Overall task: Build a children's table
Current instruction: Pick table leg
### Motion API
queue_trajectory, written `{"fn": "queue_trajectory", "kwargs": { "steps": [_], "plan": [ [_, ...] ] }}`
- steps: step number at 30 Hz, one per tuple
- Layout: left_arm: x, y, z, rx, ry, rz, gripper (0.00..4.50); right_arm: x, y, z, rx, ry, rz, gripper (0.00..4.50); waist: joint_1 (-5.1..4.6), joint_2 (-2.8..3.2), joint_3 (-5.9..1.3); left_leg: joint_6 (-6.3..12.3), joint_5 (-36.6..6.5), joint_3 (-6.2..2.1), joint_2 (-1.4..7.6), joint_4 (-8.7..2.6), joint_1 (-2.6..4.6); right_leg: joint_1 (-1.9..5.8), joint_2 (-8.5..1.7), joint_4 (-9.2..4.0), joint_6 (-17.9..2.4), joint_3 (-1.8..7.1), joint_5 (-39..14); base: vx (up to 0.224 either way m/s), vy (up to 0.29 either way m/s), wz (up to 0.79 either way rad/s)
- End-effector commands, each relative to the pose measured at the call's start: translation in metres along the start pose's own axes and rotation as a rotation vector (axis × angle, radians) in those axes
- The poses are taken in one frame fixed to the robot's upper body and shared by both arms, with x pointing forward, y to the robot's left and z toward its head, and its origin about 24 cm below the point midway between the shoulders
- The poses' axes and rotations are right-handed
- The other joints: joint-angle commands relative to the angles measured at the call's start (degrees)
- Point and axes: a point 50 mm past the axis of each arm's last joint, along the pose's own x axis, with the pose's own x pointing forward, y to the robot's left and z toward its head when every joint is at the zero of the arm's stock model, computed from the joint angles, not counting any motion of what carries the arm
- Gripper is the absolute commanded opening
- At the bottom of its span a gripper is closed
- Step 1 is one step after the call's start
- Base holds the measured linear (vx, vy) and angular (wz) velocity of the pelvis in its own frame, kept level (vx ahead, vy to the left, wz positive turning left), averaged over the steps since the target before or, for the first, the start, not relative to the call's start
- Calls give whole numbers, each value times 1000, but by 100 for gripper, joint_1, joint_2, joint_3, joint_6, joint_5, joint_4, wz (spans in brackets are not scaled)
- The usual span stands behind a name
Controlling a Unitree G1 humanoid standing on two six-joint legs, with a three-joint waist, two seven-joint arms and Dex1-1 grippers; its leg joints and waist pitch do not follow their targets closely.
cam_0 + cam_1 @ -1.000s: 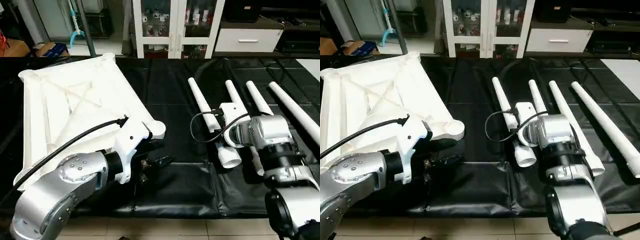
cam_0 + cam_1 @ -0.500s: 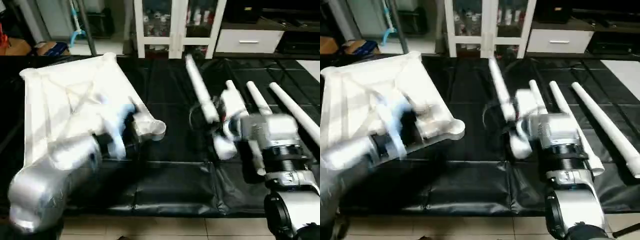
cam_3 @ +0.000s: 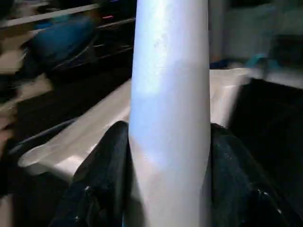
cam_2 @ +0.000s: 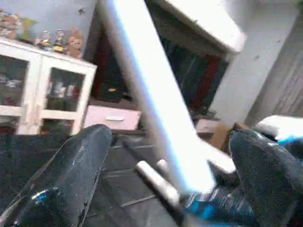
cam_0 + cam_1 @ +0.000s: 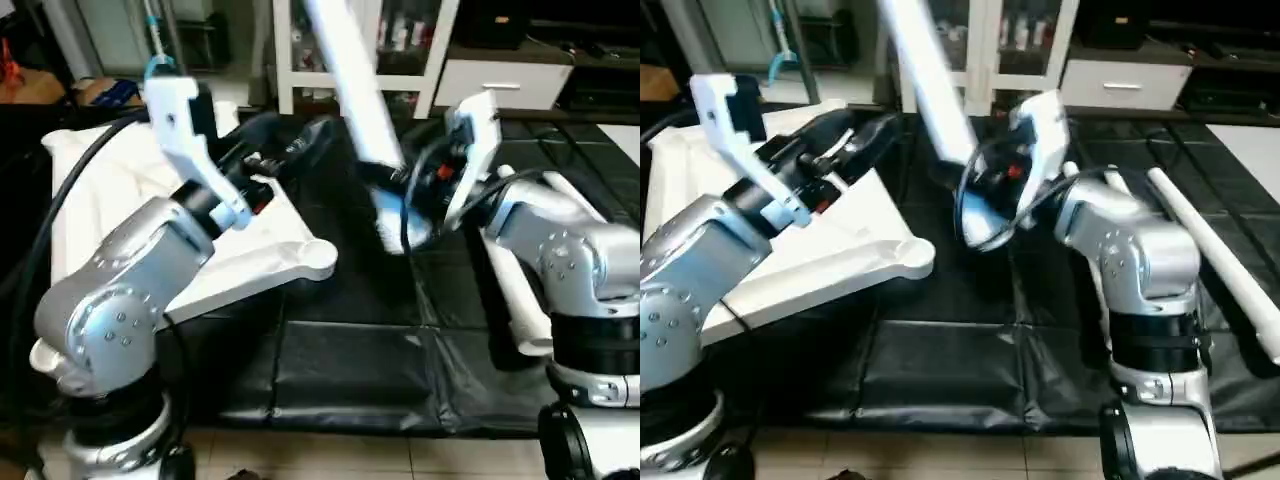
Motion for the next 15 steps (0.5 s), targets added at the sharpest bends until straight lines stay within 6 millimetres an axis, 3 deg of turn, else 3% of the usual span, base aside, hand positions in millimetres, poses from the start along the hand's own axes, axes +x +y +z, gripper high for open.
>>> {"fn": "queue_trajectory", "kwargs": {
  "steps": [1, 8, 15],
  "plan": [
    [4, -4, 6, -51, -24, -33, 450, 0, 12, 7, -54, -24, 114, 186, 8, -94, -396, 66, -479, -81, 309, -382, 78, 264, -428, -439, -1374, 278, -560, 0, 0, 0],
    [7, 2, 10, -89, -25, 16, 450, 0, 25, 6, -58, -5, 258, 185, 7, -136, -395, 43, -438, -112, 313, -397, 68, 256, -425, -444, -1163, 270, -626, 0, 0, 0],
    [6, 14, 10, -180, -40, 107, 450, -1, 28, 6, -78, -1, 301, 185, 31, -169, -405, 24, -294, -118, 318, -394, 70, 268, -431, -414, -1288, 267, -287, 0, 0, 0]
  ]
}}
